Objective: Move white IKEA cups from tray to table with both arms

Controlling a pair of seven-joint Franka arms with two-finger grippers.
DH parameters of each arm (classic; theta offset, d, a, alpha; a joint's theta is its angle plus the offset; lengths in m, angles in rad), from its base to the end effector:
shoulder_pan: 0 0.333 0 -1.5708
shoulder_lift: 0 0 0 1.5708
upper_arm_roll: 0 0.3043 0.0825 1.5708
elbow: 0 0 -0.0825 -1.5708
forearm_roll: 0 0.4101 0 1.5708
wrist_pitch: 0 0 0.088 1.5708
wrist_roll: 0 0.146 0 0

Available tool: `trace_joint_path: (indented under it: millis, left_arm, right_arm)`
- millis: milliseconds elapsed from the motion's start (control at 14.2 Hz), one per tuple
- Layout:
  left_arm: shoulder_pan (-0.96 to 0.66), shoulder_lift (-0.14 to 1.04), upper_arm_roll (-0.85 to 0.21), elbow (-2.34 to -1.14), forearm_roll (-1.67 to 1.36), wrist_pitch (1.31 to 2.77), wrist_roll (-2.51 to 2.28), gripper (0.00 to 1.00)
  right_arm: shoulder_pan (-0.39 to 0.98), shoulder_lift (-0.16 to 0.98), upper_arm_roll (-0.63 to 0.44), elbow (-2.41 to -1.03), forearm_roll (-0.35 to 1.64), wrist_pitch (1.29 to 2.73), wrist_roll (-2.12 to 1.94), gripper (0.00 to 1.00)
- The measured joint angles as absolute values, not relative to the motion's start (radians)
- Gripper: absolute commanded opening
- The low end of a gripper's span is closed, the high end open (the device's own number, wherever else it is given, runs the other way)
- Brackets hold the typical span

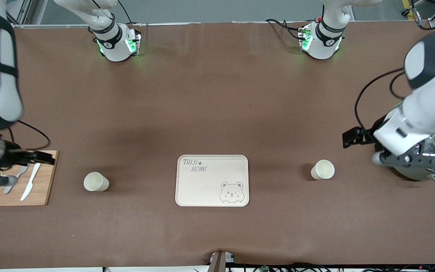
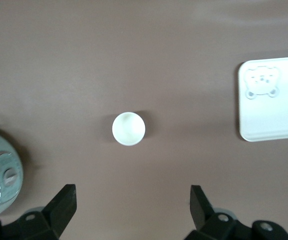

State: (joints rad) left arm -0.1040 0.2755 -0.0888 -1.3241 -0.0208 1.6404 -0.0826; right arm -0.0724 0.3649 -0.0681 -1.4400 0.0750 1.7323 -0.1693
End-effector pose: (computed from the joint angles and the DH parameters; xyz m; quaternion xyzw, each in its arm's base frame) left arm 0.6566 -0.1240 0.5325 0.9981 -0.0526 0.0177 0.0251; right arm 0.6762 -0.0806 0.4216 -0.9990 -0.0088 0.0316 0.0298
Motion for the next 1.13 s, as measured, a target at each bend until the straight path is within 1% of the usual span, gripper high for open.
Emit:
trace_joint_path:
  millis: [141,281,352,492,563,844,1126]
  left_arm:
    - [-0.105,0.194,-0.089,-1.328,-0.021,1.557,-0.075,1.0]
    - [-0.104,0.131,-0.087,-1.364,-0.021,1.531,-0.061,1.0]
    - [-0.103,0.108,-0.087,-1.393,-0.021,1.531,-0.06,1.0]
    - [-0.103,0.081,-0.086,-1.438,-0.021,1.538,-0.059,1.0]
    - [-0.103,0.077,-0.086,-1.449,-0.021,1.541,-0.059,1.0]
    - [-0.102,0.077,-0.086,-1.461,-0.021,1.545,-0.053,1.0]
    - [-0.095,0.077,-0.075,-1.469,0.007,1.539,0.034,1.0]
  right_arm:
    - [-0.075,0.271,-0.068,-1.439,0.074,1.598,-0.169,1.0]
    - [-0.075,0.184,-0.067,-1.443,0.072,1.495,-0.169,1.0]
    - [-0.075,0.145,-0.066,-1.454,0.069,1.472,-0.166,1.0]
    - [-0.075,0.084,-0.064,-1.493,0.048,1.467,-0.158,1.0]
    - [-0.075,0.071,-0.062,-1.507,0.039,1.474,-0.156,1.0]
    - [-0.075,0.07,-0.057,-1.517,0.003,1.53,-0.151,1.0]
    - [-0.07,0.07,-0.051,-1.514,-0.032,1.542,-0.15,1.0]
